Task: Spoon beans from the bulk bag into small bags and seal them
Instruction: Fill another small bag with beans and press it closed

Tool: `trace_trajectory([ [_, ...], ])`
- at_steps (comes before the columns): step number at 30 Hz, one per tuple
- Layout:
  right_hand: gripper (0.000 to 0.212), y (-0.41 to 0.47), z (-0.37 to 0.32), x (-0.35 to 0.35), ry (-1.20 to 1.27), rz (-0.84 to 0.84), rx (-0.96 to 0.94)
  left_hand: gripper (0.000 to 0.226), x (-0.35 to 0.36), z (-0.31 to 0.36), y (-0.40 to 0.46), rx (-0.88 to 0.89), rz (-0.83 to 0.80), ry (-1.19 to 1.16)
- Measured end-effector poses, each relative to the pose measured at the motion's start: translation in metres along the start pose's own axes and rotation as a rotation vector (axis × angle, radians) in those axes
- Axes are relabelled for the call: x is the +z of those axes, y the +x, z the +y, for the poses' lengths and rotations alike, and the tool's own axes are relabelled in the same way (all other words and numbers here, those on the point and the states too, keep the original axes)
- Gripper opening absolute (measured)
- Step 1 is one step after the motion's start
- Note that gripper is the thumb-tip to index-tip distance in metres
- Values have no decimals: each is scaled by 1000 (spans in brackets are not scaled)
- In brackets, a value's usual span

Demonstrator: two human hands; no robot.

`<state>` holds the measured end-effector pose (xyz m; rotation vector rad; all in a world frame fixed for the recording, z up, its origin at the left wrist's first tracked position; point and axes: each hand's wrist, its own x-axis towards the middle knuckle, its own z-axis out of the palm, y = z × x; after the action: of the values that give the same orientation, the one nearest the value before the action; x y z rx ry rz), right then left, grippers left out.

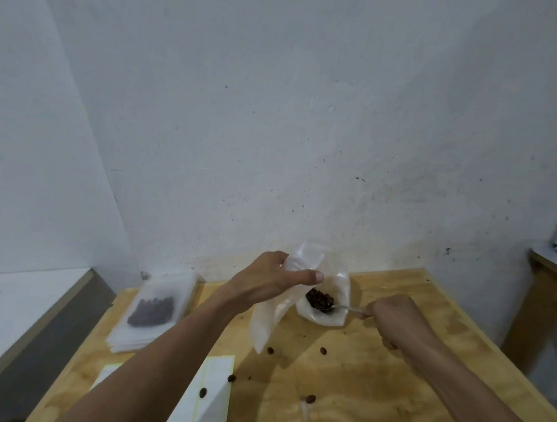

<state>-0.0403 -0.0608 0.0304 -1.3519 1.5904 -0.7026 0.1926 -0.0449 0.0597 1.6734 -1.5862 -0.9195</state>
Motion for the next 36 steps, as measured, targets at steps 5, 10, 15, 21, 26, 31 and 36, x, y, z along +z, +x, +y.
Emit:
trace_trajectory([
  [5,15,3,-12,-11,5,13,-47,39,-11,-7,-6,35,-17,106],
  [10,40,5,-33,-27,-110,13,-78,95,-19,-22,-18,41,15,320],
  [15,17,5,-57,-40,-77,1,-95,100,-23,-28,-28,71,38,373],
  [21,18,-10,-80,-28,-211,-9,-309,91,-18,-26,-28,81,56,352],
  [26,25,-26,-84,-16,-485,96,-668,77,-17,-19,-34,60,56,293],
  [31,23,-17,-76,-30,-539,279,-684,45,-20,-16,-36,83,45,70],
  [36,21,-18,-44,-9,-935,277,-702,76,-8,-16,-27,-53,-41,-79],
])
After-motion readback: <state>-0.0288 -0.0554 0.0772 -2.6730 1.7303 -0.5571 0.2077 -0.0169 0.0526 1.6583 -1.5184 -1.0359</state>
